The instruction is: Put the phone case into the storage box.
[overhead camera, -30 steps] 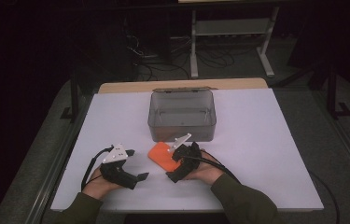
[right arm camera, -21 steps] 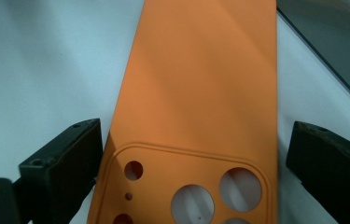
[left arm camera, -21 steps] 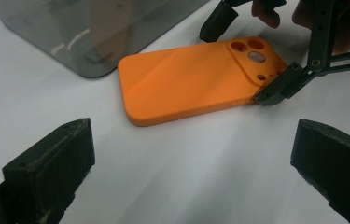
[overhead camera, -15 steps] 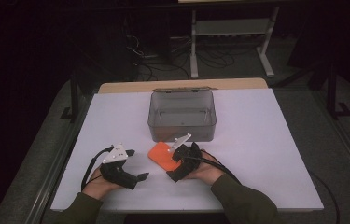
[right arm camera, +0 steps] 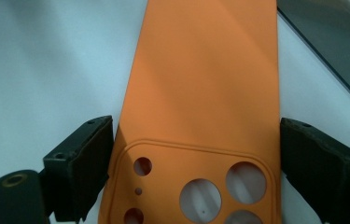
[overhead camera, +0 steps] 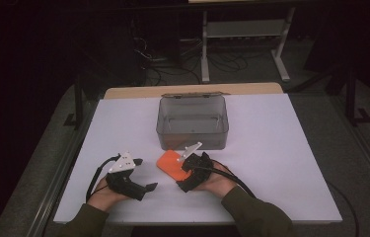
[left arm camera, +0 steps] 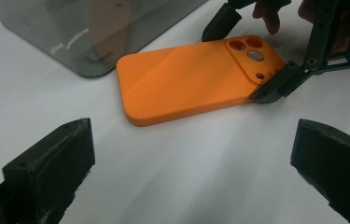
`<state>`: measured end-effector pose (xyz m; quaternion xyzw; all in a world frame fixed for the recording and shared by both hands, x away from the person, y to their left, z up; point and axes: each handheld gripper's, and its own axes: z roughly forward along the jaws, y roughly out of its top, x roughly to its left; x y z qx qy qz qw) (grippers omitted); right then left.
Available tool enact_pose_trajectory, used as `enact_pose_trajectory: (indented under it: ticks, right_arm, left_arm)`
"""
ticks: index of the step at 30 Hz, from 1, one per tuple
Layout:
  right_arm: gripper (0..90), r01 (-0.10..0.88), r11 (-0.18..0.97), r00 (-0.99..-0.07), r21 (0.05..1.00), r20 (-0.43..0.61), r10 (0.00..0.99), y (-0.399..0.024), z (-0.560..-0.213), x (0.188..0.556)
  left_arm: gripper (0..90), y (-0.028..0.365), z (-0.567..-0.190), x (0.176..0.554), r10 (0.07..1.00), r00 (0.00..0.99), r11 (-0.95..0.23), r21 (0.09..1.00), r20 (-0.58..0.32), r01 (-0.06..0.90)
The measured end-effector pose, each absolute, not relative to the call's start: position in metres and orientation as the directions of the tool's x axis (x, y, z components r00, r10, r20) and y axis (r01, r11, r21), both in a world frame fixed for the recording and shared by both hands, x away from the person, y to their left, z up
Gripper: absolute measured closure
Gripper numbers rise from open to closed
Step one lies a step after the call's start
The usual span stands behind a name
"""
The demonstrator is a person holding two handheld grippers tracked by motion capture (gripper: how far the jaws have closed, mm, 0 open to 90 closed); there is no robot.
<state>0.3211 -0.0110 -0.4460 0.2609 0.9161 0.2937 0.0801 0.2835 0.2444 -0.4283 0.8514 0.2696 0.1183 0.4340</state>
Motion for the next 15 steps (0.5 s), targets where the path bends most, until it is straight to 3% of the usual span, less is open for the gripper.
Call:
enact_pose_trajectory:
  ticks: [15]
  right_arm:
    - [13.8,0.431,0.689,-0.850,0.583,0.006,0.527,-0.0113,-0.4456,0.3204]
  left_arm:
    - [0.0,0.2446,-0.4284,0.2838,0.560,0.828,-0.480,0.802,-0.032,0.355]
